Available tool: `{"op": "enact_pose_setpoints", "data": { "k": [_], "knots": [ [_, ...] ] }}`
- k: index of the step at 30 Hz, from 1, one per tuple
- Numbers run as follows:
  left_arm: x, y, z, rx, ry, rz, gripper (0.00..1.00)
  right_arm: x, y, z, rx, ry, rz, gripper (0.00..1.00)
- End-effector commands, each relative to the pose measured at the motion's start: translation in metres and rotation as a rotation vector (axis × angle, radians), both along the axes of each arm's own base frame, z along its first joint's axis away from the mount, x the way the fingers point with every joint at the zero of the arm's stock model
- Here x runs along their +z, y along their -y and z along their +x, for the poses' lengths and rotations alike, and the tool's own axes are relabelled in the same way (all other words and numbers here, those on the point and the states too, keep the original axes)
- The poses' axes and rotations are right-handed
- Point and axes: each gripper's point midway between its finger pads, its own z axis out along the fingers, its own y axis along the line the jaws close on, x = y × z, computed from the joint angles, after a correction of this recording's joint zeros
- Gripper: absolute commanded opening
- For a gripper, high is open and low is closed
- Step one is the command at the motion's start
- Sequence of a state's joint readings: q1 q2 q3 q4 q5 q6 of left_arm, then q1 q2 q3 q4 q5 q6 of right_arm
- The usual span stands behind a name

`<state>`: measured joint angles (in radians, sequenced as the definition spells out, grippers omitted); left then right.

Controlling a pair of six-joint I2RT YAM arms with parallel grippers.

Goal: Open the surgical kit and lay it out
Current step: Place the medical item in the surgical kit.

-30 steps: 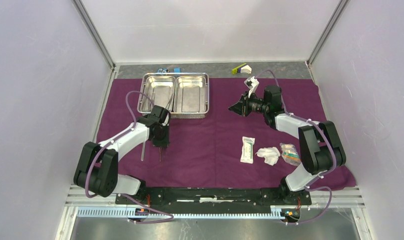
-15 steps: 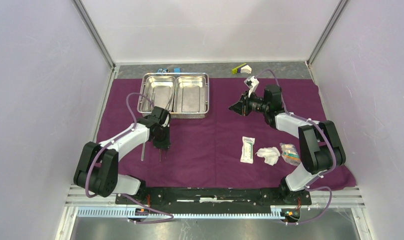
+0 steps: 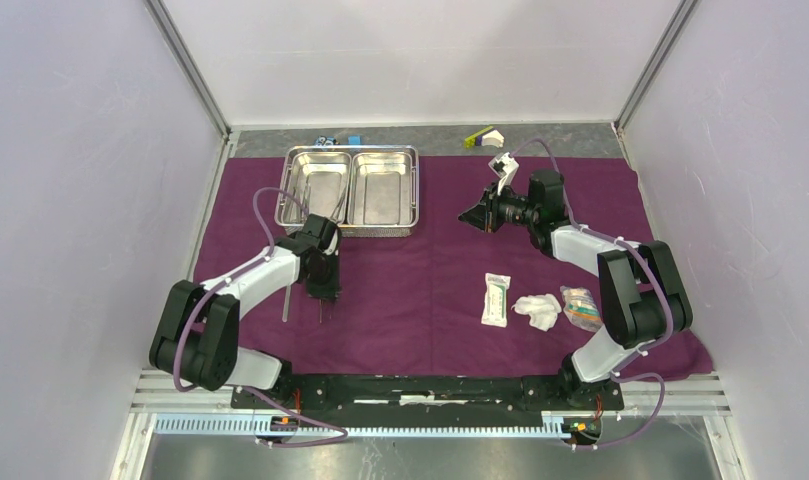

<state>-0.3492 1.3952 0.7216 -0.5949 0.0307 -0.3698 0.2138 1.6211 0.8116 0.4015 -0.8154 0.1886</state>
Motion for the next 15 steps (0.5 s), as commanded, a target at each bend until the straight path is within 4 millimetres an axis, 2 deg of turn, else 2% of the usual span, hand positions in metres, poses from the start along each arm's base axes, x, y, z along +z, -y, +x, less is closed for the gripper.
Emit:
{"op": "enact_pose_setpoints", "data": {
  "k": [1,5,8,15],
  "knots": [
    [-0.0026,0.0013,0.0033,0.038,0.004,-0.018,0.06,0.0172,-0.0025,0.0091,0.019,0.060,0.022,0.20],
    [-0.0047,0.0008,0.0024,0.038,-0.003,-0.015,0.07,0.0179,-0.0023,0.0091,0.018,0.062,0.021,0.20],
    [-0.0035,0.0001,0.0034,0.040,0.002,-0.012,0.04,0.0177,-0.0016,0.0093,0.015,0.063,0.019,0.20],
    [0.0035,-0.0055,0.0084,0.054,0.034,0.004,0.02,0.0161,-0.0013,0.0104,0.015,0.059,0.017,0.20]
  ]
}}
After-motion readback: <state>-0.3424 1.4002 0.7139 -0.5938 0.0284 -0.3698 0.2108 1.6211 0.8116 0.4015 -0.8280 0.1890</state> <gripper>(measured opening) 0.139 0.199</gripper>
